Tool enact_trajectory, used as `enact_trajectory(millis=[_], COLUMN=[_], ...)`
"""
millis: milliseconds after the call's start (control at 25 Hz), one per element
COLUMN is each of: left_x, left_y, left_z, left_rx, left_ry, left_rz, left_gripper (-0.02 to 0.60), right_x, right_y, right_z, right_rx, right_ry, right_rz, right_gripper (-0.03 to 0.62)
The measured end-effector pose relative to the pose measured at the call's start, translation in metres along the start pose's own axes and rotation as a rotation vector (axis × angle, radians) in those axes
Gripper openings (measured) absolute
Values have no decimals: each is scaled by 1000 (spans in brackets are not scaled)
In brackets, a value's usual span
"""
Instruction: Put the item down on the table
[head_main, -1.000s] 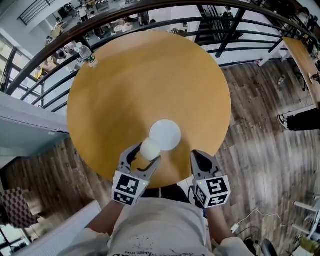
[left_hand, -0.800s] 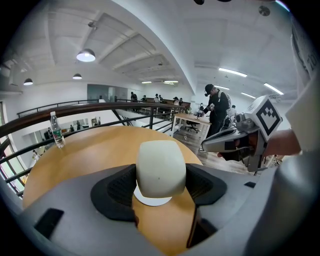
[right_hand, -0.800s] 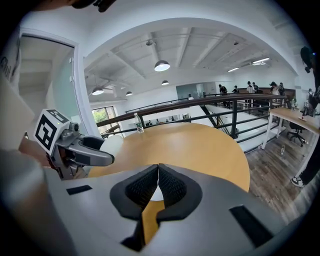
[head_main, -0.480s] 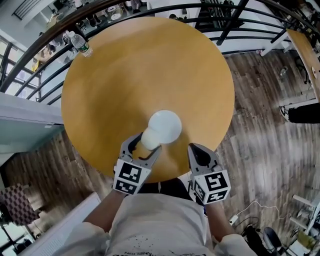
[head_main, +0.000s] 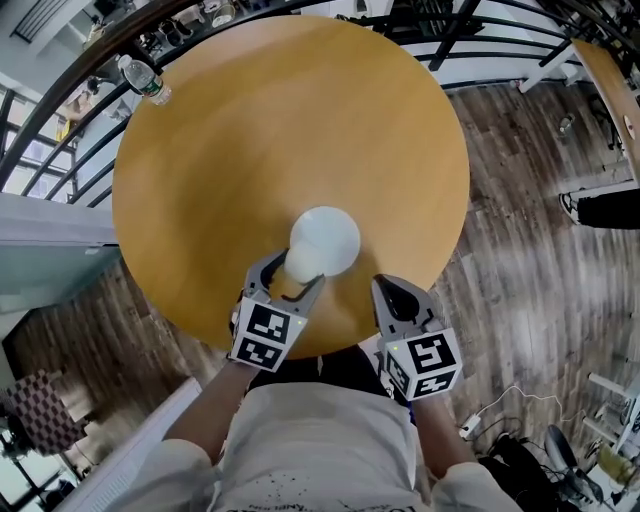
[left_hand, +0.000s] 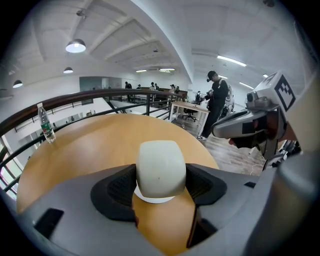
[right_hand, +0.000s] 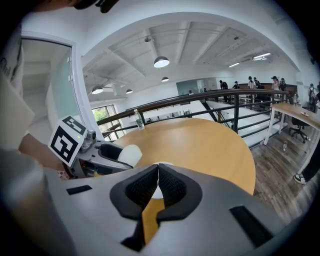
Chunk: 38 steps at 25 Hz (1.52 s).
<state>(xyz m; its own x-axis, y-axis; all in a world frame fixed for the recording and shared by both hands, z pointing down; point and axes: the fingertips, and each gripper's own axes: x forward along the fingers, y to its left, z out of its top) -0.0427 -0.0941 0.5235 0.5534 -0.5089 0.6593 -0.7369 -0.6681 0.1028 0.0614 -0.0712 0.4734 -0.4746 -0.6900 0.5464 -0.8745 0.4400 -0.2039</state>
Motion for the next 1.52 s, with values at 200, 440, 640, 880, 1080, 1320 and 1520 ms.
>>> enact_trajectory(millis=[200, 440, 640, 880, 1080, 1320, 1520], left_x=[20, 36, 51, 67, 79, 92, 103], left_y=[-1, 2, 5, 6, 9, 12, 14], left_z=[-7, -15, -20, -24, -28, -36, -39], left_rx=[12, 9, 2, 8, 9, 3, 4], left_ry=[38, 74, 99, 122, 145, 179, 197], left_rz=[-13, -15, -17, -22, -26, -28, -36], left_gripper=[308, 308, 308, 308, 308, 308, 308], right_x=[-1, 3, 5, 6, 10, 13, 17], right_y=[-7, -9, -12, -17, -20, -24, -30], right_z=[-5, -9, -13, -22, -21, -22, -25], right_rx=[9, 21, 33, 44, 55, 66, 73], right_ry=[13, 20, 32, 49, 48, 58, 75], right_rz=[-7, -1, 3, 4, 6, 10, 4], right_gripper=[25, 25, 25, 25, 25, 25, 25])
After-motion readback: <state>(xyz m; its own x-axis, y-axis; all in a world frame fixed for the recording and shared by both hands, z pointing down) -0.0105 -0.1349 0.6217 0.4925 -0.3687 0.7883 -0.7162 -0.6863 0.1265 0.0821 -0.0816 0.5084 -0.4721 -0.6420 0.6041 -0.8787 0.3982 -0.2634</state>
